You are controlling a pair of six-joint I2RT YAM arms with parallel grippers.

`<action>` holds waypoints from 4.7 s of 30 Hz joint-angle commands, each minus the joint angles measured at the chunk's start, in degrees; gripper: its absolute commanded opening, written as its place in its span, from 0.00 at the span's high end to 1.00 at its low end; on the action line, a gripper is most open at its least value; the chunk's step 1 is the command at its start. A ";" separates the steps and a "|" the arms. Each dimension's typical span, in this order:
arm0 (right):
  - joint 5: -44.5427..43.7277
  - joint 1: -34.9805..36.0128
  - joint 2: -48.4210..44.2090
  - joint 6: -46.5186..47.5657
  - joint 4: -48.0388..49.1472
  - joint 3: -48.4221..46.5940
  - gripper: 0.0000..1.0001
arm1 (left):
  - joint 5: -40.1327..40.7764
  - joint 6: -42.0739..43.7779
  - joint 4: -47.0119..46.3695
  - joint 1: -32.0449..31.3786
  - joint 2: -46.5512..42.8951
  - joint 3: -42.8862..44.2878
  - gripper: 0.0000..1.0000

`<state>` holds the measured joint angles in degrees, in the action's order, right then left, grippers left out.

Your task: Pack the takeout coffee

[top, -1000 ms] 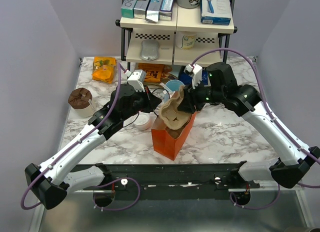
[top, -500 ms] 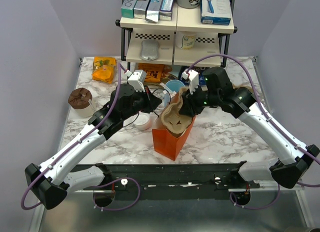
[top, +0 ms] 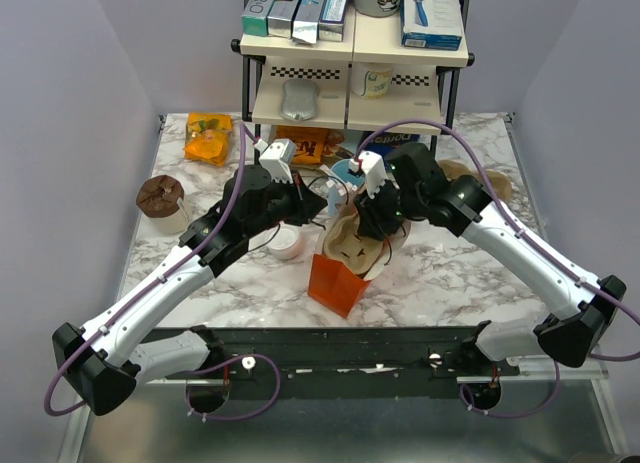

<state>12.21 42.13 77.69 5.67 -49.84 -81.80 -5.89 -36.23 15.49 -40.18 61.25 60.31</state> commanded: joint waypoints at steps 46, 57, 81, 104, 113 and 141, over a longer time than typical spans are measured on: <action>1.06 8.41 -5.36 -10.86 7.30 10.51 0.56 | 9.14 -12.37 1.65 0.19 -1.66 -5.64 1.00; -3.07 12.62 1.32 -7.60 5.72 9.55 0.56 | 9.76 -13.34 1.13 0.19 -1.31 -6.61 1.00; -3.42 18.95 -5.98 -1.86 3.09 8.16 0.59 | 15.38 -14.57 5.17 0.19 0.01 -5.38 1.00; -12.03 14.83 -0.26 -28.25 -2.10 11.84 0.55 | 10.11 -9.48 -1.51 0.11 -8.08 -8.98 1.00; -11.59 13.51 -0.88 -35.20 0.18 14.83 0.55 | 10.02 -10.53 -2.65 -0.42 -9.49 -10.22 1.00; -10.89 13.50 1.94 -40.39 1.07 21.51 0.48 | 11.69 -12.20 -3.00 -2.27 -8.26 -10.57 1.00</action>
<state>-0.49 55.86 79.15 -32.01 -40.07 -62.72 4.34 -48.07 13.32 -41.85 52.84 50.11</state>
